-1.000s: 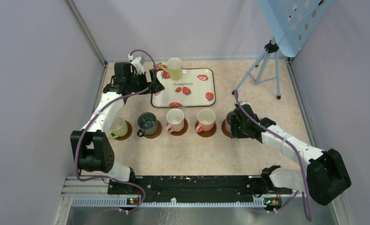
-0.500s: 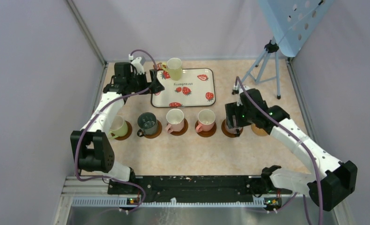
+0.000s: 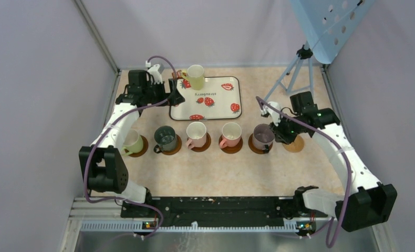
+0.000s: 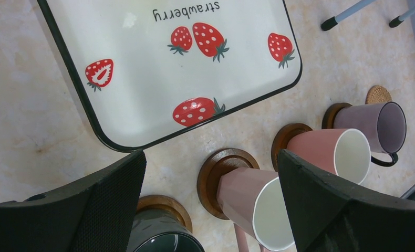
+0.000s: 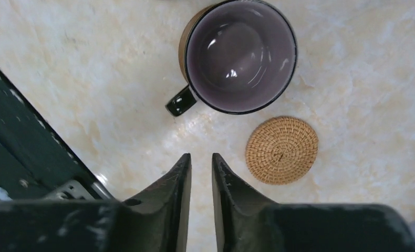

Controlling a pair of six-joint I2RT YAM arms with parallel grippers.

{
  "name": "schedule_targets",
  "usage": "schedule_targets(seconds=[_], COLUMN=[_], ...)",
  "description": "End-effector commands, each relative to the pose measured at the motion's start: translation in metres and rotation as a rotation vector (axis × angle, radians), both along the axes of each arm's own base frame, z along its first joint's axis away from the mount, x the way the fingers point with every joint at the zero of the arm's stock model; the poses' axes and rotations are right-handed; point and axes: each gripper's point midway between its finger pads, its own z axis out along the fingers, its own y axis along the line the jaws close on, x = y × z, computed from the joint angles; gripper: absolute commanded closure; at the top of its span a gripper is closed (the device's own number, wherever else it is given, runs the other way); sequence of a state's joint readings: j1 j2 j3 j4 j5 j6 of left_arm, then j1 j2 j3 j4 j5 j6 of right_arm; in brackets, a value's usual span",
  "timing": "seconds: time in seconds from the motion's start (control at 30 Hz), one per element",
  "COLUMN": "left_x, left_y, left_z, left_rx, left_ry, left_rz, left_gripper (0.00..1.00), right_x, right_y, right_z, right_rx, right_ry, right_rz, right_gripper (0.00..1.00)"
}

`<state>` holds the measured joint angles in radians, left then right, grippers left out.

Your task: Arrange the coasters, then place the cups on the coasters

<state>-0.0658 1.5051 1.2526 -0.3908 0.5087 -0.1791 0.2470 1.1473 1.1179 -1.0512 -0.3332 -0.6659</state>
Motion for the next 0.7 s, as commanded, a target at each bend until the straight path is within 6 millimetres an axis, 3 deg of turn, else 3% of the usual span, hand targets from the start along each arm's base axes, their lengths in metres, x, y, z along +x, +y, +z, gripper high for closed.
schedule_targets(seconds=[0.0, 0.17, 0.47, 0.67], left_x=[0.001, 0.001, 0.000, 0.000], left_y=[-0.001, -0.003, -0.003, -0.001], left_z=[0.031, 0.034, 0.033, 0.032], left_rx=[-0.009, -0.014, -0.019, -0.009], left_ry=[-0.089, -0.095, -0.091, -0.090], left_rz=[-0.027, -0.034, -0.034, -0.025], left_gripper=[0.01, 0.01, 0.01, 0.01], right_x=[-0.004, 0.006, 0.003, -0.001], right_y=[-0.005, -0.007, 0.001, 0.012], right_z=[-0.025, -0.044, -0.074, -0.078], right_rx=[-0.058, -0.079, -0.109, -0.086], right_ry=[0.006, -0.001, 0.016, 0.016], right_rz=[0.184, 0.164, 0.105, 0.083], right_gripper=[0.87, 1.00, 1.00, 1.00])
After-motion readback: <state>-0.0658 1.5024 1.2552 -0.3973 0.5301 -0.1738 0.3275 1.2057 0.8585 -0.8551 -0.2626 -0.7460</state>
